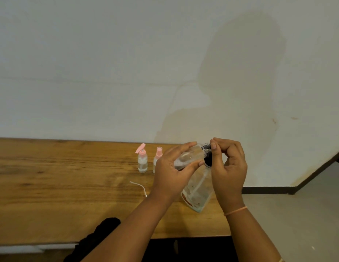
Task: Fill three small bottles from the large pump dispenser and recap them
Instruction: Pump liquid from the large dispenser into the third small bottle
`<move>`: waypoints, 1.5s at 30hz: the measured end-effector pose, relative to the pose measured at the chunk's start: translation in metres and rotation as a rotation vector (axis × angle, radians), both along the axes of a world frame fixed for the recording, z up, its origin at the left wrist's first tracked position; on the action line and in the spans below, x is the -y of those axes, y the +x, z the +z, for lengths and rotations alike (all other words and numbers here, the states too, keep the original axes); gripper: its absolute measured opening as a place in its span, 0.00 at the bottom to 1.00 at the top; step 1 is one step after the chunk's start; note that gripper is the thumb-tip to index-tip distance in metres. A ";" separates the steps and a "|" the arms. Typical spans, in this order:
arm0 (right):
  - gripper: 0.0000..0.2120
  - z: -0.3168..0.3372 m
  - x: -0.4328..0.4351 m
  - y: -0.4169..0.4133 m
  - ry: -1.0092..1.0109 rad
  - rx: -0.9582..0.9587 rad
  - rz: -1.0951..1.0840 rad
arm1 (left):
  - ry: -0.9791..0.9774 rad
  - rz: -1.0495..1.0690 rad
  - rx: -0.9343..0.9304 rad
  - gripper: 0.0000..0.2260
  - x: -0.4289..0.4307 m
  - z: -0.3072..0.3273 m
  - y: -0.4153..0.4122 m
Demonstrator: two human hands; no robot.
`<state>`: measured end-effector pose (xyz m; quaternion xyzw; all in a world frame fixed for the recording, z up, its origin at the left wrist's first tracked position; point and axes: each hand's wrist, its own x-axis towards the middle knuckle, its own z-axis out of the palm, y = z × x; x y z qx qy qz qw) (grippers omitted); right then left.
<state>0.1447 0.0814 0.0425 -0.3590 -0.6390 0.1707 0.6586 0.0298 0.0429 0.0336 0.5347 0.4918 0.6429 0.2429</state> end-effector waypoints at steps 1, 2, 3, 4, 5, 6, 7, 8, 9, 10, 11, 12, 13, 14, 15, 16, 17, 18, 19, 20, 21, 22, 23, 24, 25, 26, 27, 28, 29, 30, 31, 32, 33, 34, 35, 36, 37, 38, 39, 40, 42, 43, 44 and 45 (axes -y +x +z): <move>0.04 0.002 0.000 0.001 0.005 0.008 -0.006 | 0.013 0.004 -0.011 0.19 0.000 0.001 0.000; 0.05 0.004 -0.001 0.002 0.005 0.021 -0.012 | 0.022 0.009 -0.020 0.19 0.000 0.001 0.000; 0.06 0.005 -0.001 0.002 0.002 0.033 -0.015 | 0.027 0.012 -0.028 0.19 -0.001 0.002 0.000; 0.07 0.005 -0.002 0.002 0.003 0.040 -0.016 | 0.030 0.014 -0.035 0.19 -0.001 0.002 -0.001; 0.06 0.003 -0.002 0.002 0.010 0.040 -0.015 | 0.029 0.014 -0.041 0.19 -0.002 0.001 -0.001; 0.04 0.000 -0.003 0.002 0.024 0.039 -0.015 | 0.023 0.012 -0.042 0.19 -0.002 0.000 0.000; 0.04 -0.003 -0.004 0.002 0.036 0.038 -0.015 | 0.013 0.007 -0.039 0.19 -0.003 -0.002 0.000; 0.04 -0.007 -0.005 0.002 0.045 0.043 -0.015 | 0.002 0.003 -0.033 0.19 -0.004 -0.004 0.000; 0.05 -0.010 -0.006 0.001 0.046 0.054 -0.015 | -0.009 0.000 -0.025 0.20 -0.004 -0.007 0.000; 0.05 -0.012 -0.007 0.001 0.042 0.067 -0.015 | -0.018 0.002 -0.017 0.20 -0.004 -0.009 0.000; 0.05 -0.012 -0.007 0.000 0.035 0.072 -0.014 | -0.021 0.008 -0.014 0.20 -0.003 -0.010 0.001; 0.06 -0.011 -0.005 0.000 0.030 0.067 -0.014 | -0.019 0.015 -0.015 0.20 -0.002 -0.010 0.001; 0.06 -0.010 -0.004 0.000 0.026 0.058 -0.014 | -0.016 0.017 -0.013 0.20 -0.002 -0.009 0.002; 0.06 -0.008 -0.003 -0.001 0.027 0.050 -0.016 | -0.010 0.015 -0.004 0.20 -0.002 -0.008 0.002; 0.06 -0.005 -0.001 -0.001 0.033 0.043 -0.019 | 0.001 0.011 0.009 0.20 -0.001 -0.006 0.002; 0.05 -0.003 0.000 -0.001 0.046 0.037 -0.022 | 0.014 0.007 0.023 0.20 0.000 -0.005 0.002; 0.05 -0.001 0.000 -0.001 0.061 0.034 -0.023 | 0.023 0.006 0.035 0.20 0.000 -0.004 0.002; 0.05 0.001 -0.001 -0.001 0.075 0.040 -0.024 | 0.028 0.008 0.044 0.20 0.001 -0.003 0.003; 0.04 0.002 -0.001 -0.001 0.083 0.052 -0.026 | 0.032 0.010 0.049 0.20 0.001 -0.002 0.003; 0.04 0.001 -0.001 0.000 0.088 0.067 -0.032 | 0.034 0.010 0.052 0.19 0.002 -0.002 0.004; 0.04 0.000 -0.002 0.000 0.092 0.077 -0.039 | 0.035 0.010 0.054 0.19 0.002 -0.001 0.005; 0.05 -0.001 -0.003 0.001 0.095 0.077 -0.043 | 0.036 0.011 0.051 0.19 0.001 -0.001 0.005; 0.05 -0.002 -0.004 0.002 0.095 0.073 -0.041 | 0.035 0.010 0.048 0.19 0.001 -0.001 0.006; 0.05 -0.004 -0.005 0.002 0.093 0.072 -0.037 | 0.033 0.009 0.045 0.19 -0.001 -0.001 0.005; 0.04 -0.005 -0.006 0.003 0.087 0.079 -0.031 | 0.023 0.008 0.046 0.19 -0.002 -0.003 0.005; 0.04 -0.007 -0.007 0.003 0.080 0.089 -0.027 | 0.012 0.008 0.046 0.19 -0.003 -0.004 0.005; 0.04 -0.008 -0.007 0.004 0.074 0.097 -0.023 | 0.002 0.007 0.045 0.19 -0.002 -0.006 0.005; 0.04 -0.009 -0.007 0.004 0.069 0.099 -0.020 | -0.009 0.004 0.047 0.19 -0.002 -0.007 0.006; 0.04 -0.009 -0.006 0.004 0.063 0.095 -0.020 | -0.018 -0.001 0.053 0.19 -0.001 -0.007 0.006; 0.04 -0.008 -0.005 0.003 0.060 0.084 -0.023 | -0.019 -0.004 0.058 0.19 -0.001 -0.006 0.006; 0.04 -0.006 -0.005 0.002 0.059 0.073 -0.027 | -0.015 -0.004 0.063 0.19 -0.001 -0.003 0.006; 0.04 -0.003 -0.004 0.001 0.062 0.064 -0.032 | -0.007 -0.003 0.067 0.19 -0.001 -0.001 0.005; 0.05 -0.001 -0.004 0.000 0.071 0.058 -0.040 | 0.003 -0.002 0.067 0.19 -0.001 0.001 0.004; 0.05 0.001 -0.003 0.000 0.080 0.059 -0.045 | 0.015 0.001 0.060 0.19 0.000 0.003 0.004; 0.04 0.002 -0.003 0.001 0.087 0.065 -0.047 | 0.020 0.001 0.049 0.19 0.000 0.005 0.004; 0.04 0.002 -0.003 0.001 0.087 0.073 -0.047 | 0.019 0.001 0.039 0.19 0.000 0.006 0.003; 0.04 0.001 -0.003 0.002 0.081 0.078 -0.045 | 0.011 -0.003 0.035 0.19 0.000 0.005 0.004; 0.04 -0.001 -0.004 0.002 0.074 0.076 -0.043 | 0.002 -0.005 0.033 0.19 -0.001 0.004 0.004; 0.04 -0.003 -0.004 0.002 0.070 0.071 -0.042 | -0.007 -0.006 0.033 0.19 -0.001 0.003 0.004; 0.04 -0.005 -0.005 0.002 0.068 0.070 -0.039 | -0.016 -0.007 0.031 0.19 -0.002 0.001 0.004; 0.04 -0.008 -0.006 0.003 0.069 0.084 -0.040 | -0.035 -0.011 0.021 0.19 -0.002 -0.002 0.003; 0.04 -0.009 -0.006 0.002 0.069 0.090 -0.040 | -0.041 -0.012 0.018 0.19 -0.002 -0.003 0.002; 0.05 -0.009 -0.005 0.002 0.062 0.090 -0.037 | -0.045 -0.012 0.020 0.19 -0.002 -0.003 0.002; 0.05 -0.008 -0.005 0.001 0.055 0.083 -0.037 | -0.046 -0.011 0.024 0.19 -0.002 -0.003 0.002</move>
